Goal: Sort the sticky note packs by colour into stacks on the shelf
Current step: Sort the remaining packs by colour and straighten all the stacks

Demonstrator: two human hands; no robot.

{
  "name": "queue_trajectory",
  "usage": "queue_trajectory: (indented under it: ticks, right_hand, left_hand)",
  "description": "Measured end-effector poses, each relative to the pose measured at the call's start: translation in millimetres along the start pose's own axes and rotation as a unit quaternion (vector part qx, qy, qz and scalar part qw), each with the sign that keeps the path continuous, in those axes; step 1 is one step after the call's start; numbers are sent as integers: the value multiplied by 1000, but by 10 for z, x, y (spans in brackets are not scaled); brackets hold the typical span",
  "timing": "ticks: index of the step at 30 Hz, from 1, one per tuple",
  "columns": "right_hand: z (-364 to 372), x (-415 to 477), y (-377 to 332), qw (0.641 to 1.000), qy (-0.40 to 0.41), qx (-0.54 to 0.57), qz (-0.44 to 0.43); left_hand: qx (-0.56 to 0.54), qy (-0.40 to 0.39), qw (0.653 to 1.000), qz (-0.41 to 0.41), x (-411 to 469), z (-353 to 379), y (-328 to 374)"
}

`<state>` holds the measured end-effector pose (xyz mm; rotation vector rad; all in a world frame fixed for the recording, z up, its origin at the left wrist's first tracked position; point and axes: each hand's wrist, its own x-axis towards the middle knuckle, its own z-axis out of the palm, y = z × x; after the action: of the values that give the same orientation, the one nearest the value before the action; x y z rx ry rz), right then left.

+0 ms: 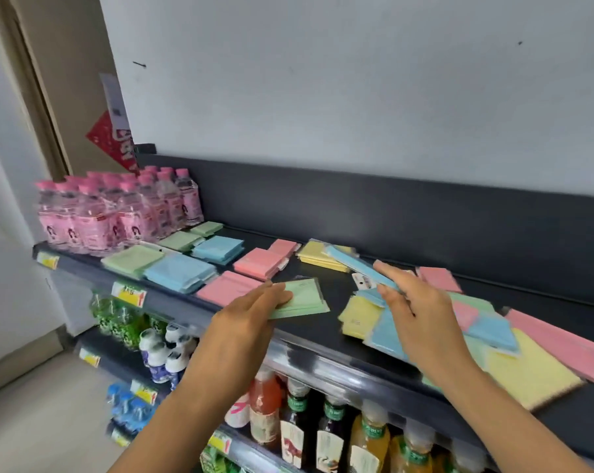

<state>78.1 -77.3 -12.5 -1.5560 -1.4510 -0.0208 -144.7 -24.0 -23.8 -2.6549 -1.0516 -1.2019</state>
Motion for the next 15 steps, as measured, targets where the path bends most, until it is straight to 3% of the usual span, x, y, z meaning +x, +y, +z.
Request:
queue_trajectory:
  ticks: [15]
  right_hand:
    - [1877, 323, -1040, 995, -43, -86, -29]
  left_hand:
    - [19, -12, 1000, -8, -187, -669, -2205]
